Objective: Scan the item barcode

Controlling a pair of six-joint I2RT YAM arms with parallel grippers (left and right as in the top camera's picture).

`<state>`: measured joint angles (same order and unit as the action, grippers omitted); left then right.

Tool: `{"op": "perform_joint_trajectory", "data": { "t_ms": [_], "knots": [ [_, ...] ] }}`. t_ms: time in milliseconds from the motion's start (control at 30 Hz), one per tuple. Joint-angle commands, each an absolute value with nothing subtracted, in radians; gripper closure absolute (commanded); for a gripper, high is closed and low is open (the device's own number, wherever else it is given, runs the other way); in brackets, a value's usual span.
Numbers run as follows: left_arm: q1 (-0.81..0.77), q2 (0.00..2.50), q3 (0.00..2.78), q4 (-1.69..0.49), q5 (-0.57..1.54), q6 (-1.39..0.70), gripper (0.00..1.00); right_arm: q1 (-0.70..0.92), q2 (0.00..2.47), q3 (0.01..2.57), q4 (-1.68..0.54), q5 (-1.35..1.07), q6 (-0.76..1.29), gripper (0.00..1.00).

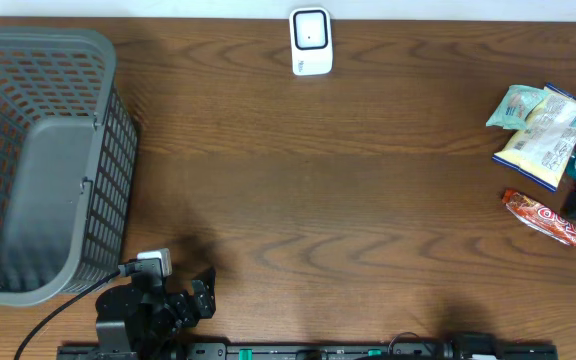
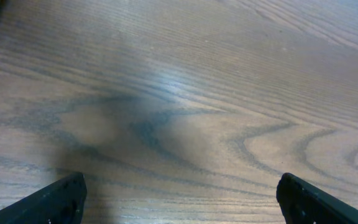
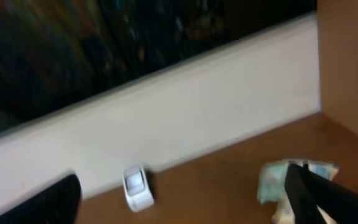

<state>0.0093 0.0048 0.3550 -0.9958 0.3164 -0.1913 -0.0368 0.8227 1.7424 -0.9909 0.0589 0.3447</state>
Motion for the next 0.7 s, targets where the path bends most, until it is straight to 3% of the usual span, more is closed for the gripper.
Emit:
{"op": "perform_joint_trajectory", "data": {
  "t_ms": [0,400,667],
  "knots": [
    [0.010,0.004,0.352,-1.006,0.329,-0.200,0.02,-0.026,0.700,1.512,-0.875,0.011,0.328,0.01],
    [0.010,0.004,0.352,-1.006,0.329,-0.200,0.02,-0.026,0.255,0.740,-0.353,-0.014,0.336,0.01],
    [0.010,0.004,0.352,-1.006,0.329,-0.200,0.02,-0.028,0.060,0.409,-0.141,0.002,0.336,0.01]
  ]
}}
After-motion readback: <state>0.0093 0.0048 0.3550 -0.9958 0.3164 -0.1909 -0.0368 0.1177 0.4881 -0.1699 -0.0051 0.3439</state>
